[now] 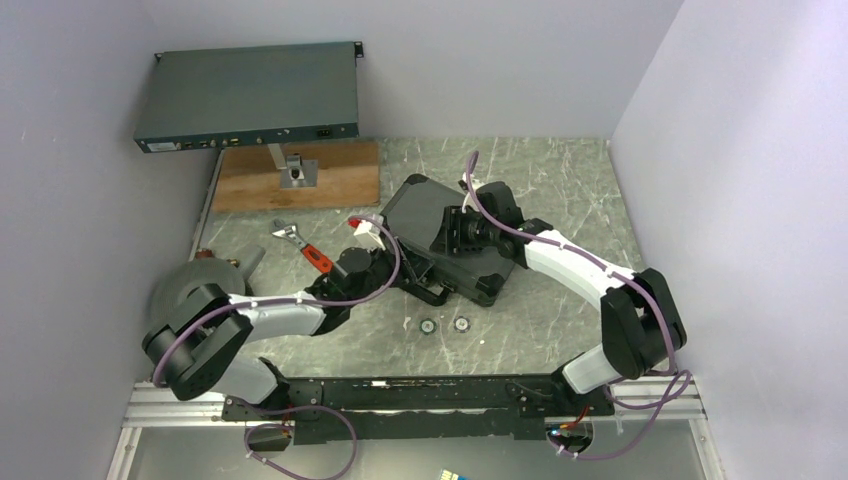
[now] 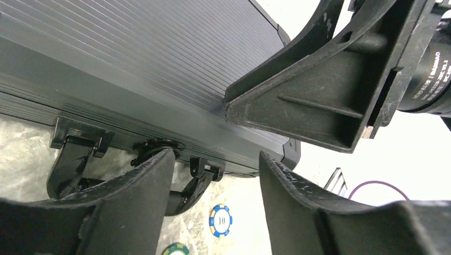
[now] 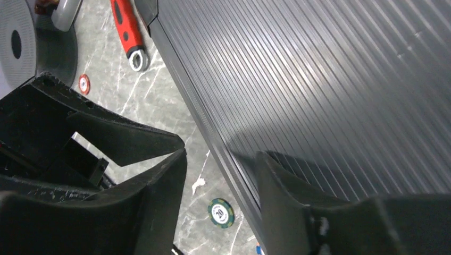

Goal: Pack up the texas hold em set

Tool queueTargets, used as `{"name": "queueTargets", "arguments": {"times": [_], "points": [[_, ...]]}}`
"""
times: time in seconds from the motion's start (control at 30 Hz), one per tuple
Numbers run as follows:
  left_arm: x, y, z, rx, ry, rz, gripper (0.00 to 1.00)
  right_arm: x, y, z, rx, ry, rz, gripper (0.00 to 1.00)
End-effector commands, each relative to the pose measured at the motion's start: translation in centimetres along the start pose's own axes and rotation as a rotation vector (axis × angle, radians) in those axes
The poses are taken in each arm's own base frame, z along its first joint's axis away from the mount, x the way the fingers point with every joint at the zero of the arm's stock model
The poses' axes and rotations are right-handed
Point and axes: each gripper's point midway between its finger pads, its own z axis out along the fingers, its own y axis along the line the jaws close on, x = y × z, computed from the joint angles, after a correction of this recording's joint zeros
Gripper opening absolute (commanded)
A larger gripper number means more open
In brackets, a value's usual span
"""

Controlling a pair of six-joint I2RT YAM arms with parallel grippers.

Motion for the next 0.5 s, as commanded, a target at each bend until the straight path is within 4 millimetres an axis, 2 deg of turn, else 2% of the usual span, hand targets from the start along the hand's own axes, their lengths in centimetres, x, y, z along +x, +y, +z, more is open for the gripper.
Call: {"name": "queueTargets", "arguments": {"times": [0.0, 0.07, 0.1, 0.27, 0.33, 0.47], "points": [[-1.0, -0.3, -0.9, 0.002, -0.034, 0.082, 0.71, 4.3, -3.8, -0.7, 0.158, 0.165, 0.015, 0.62], [-1.5, -0.4, -1.4, 0.008, -0.06, 0.087, 0.97, 3.6, -3.3, -1.0, 0.147, 0.145, 0.001, 0.7], [-1.5, -0.2, -1.8, 0.009, -0.07, 0.091, 0.99, 3.2, -3.1, -1.1, 0.144, 0.133, -0.006, 0.72], [-2.4, -0.5, -3.0, -0.007, -0.087, 0.13, 1.0, 1.0, -2.1, -2.3, 0.142, 0.073, -0.041, 0.85], [-2.9, -0.5, -3.6, -0.011, -0.101, 0.148, 1.0, 0.1, -1.8, -2.8, 0.146, 0.045, -0.052, 0.99], [-3.7, -0.4, -5.1, -0.048, -0.114, 0.189, 1.0, -1.4, -1.3, -3.7, 0.156, -0.01, -0.075, 1.0]]}}
